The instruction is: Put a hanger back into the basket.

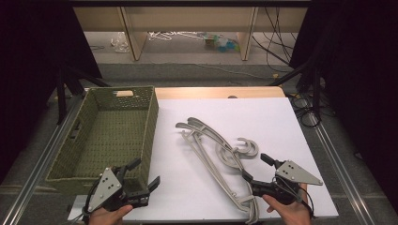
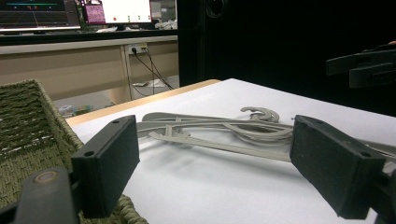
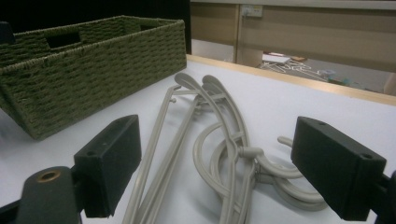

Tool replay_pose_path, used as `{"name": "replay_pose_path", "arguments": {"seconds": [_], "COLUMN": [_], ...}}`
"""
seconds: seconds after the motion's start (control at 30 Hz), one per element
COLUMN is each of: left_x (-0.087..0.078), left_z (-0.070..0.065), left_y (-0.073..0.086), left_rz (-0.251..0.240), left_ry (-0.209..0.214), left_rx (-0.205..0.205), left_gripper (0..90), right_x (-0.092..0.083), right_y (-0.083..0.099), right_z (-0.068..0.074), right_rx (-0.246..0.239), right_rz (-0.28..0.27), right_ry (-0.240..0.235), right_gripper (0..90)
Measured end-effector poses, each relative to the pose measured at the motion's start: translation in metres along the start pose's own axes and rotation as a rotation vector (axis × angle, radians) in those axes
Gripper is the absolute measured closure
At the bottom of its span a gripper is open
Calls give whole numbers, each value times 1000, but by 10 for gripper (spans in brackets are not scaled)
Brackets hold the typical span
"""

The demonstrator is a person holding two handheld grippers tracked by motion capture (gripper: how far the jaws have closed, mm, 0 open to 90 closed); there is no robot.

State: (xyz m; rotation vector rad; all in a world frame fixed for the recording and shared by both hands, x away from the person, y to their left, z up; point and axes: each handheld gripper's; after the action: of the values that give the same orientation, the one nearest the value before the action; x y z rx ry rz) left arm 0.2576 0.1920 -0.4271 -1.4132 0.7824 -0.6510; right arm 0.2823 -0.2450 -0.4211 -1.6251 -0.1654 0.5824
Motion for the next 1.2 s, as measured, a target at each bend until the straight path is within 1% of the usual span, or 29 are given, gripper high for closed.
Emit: {"name": "replay_pose_path", "arguments": {"seconds": [0.13, 0.17, 0.23, 0.27, 0.3, 0.33, 0.37, 0.4, 0.47, 0.5, 0.53, 0.57, 0.6, 0.63, 0.67, 0.7, 0.73, 0.8, 0.83, 0.87, 0.9, 0.93, 0.97, 1.0, 1.03, 1.07, 1.1, 1.13, 1.2], "left_x": [0, 0, 0, 0, 0, 0, 0, 0, 0, 0, 0, 1, 1, 1, 0, 0, 0, 0, 0, 0, 0, 0, 0, 0, 1, 1, 1, 1, 2], "left_z": [0, 0, 0, 0, 0, 0, 0, -1, -1, -1, -1, -1, -1, -1, -1, -1, -1, -1, -1, 0, 0, 0, -1, -1, -1, -1, -1, -2, -2], "left_y": [0, 0, 0, 0, 0, 0, 0, 0, 0, 0, 0, 0, 0, 0, 0, 0, 0, 0, 0, 0, 0, 0, 0, 0, 0, 0, 0, 1, 1], "left_rz": [2, 2, 1, 1, 1, 2, 4, 4, 2, 3, 5, 6, 5, 6, 6, 6, 7, 7, 6, 3, 1, 2, 5, 5, 6, 5, 8, 11, 14], "left_ry": [1, -1, 0, 3, 4, 4, 3, 4, 4, 4, 5, 5, 5, 4, 4, 4, 3, 0, 1, 1, 1, 2, 1, 1, 2, 4, 3, 4, 5], "left_rx": [-1, -4, -2, 4, 6, 5, 3, 3, 1, 1, 1, 2, 4, 5, 6, 6, 4, 4, 6, 10, 10, 12, 7, 7, 11, 14, 15, 15, 12], "left_gripper": [156, 156, 156, 156, 156, 156, 156, 156, 156, 156, 156, 156, 156, 156, 156, 156, 155, 156, 156, 156, 156, 156, 156, 155, 155, 155, 155, 155, 156], "right_x": [2, 3, 4, 4, 6, 6, 6, 6, 8, 7, 7, 9, 9, 11, 14, 14, 17, 18, 22, 25, 25, 27, 31, 31, 38, 38, 41, 43, 51], "right_y": [1, 2, 2, 2, 2, 2, 2, 2, 2, 2, 2, 2, 2, 2, 2, 2, 2, 2, 2, 2, 2, 2, 4, 4, 7, 7, 8, 9, 9], "right_z": [0, 0, 0, 1, 0, 0, 0, 0, -1, -2, -2, -3, -3, -4, -6, -6, -10, -12, -14, -15, -15, -15, -14, -14, -13, -13, -12, -10, -9], "right_rx": [-1, -2, -3, -10, -11, -12, -12, -19, -16, -21, -21, -20, -20, -45, -58, -58, -74, -77, -82, -90, -90, -105, -119, -119, -145, -145, -157, -153, -160], "right_rz": [12, 25, 23, 54, 49, 60, 60, 77, 79, 95, 95, 122, 122, 146, 166, 166, 209, 215, 254, 273, 273, 304, 348, 348, 391, 391, 420, 464, 506], "right_ry": [-3, 3, -2, 6, -1, -3, -3, 2, -4, 5, 5, -2, -2, -14, -35, -35, -29, -22, -24, -21, -21, -20, -21, -21, -29, -29, -34, -39, -40], "right_gripper": [165, 165, 165, 165, 165, 165, 165, 165, 165, 165, 165, 165, 165, 162, 155, 155, 162, 163, 197, 220, 220, 232, 262, 262, 301, 301, 322, 347, 393]}}
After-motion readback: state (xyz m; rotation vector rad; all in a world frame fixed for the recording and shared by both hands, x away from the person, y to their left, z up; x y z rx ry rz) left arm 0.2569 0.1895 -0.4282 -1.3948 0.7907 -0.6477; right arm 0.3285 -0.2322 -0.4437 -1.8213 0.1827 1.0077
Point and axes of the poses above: each handheld gripper's, and its own axes: x roughly forward along the jaws, y roughly out of its underside, z roughly to its left, and after that the axes turned 11 degrees about y, right-handed
